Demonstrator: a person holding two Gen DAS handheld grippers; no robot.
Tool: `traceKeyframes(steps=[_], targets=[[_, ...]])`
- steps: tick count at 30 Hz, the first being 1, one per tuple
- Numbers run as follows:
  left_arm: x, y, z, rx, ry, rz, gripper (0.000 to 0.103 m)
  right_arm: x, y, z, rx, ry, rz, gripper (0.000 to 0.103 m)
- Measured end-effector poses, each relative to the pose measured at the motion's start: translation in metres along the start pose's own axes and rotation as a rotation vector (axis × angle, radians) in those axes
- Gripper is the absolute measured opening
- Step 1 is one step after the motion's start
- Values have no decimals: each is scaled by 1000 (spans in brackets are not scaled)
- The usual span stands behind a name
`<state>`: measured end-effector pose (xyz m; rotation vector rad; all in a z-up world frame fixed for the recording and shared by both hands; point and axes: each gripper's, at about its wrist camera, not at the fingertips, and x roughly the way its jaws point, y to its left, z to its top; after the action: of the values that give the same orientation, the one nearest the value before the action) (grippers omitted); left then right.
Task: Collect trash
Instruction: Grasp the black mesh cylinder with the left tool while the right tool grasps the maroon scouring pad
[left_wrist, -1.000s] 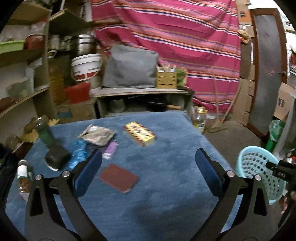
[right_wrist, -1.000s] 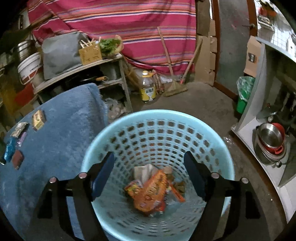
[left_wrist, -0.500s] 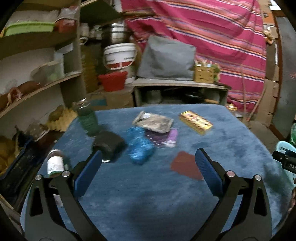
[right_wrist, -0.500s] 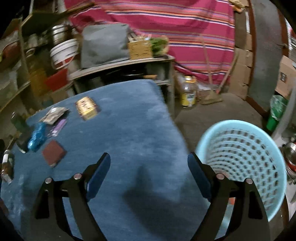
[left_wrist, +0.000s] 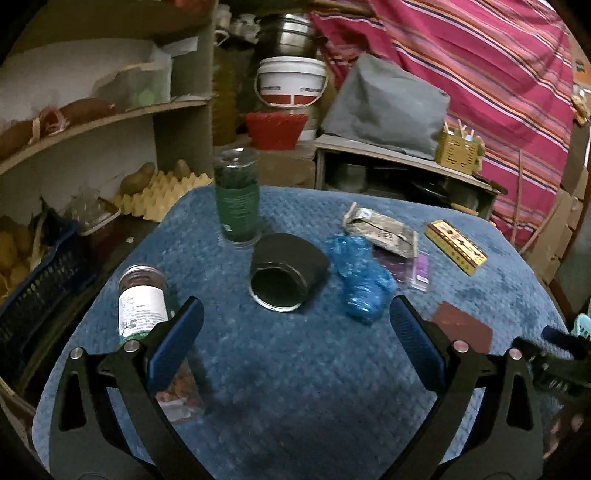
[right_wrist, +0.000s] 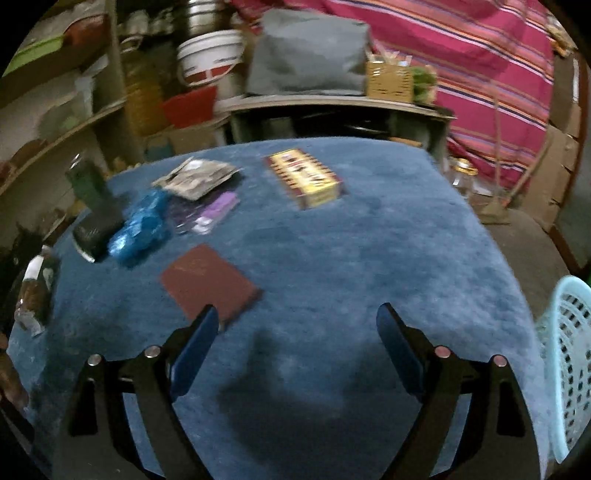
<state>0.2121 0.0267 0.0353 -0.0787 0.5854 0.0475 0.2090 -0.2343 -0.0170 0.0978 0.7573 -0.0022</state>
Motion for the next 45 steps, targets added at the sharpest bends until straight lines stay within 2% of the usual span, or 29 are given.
traceKeyframes(steps=[3,10,15,22,25,28,32,43,45], targets=[[5,6,1,9,-4,22,97,14,16,0,-29,22,37,89],[21,9,9,43,19,62,97,41,42,5,-92,92,53,89],[30,13,23,-8,37,36,97,56,46,10,-107,134,46,90],[48,9,31,-72,41,36,97,65,46,16,-98,126,64,89],[63,5,21,-77,64,36,97,62,41,16,-76,105,91,84],[79,0,13,-27,103,54,97,62,31,17,-27,100,107,67],[91,-4,13,40,119,91,97,64,27,19,-14,99,126,66],[119,6,17,4,167,53,97,59,19,20,25,57,112,65],[122,5,17,5,173,41,94,59,18,19,26,57,108,65]])
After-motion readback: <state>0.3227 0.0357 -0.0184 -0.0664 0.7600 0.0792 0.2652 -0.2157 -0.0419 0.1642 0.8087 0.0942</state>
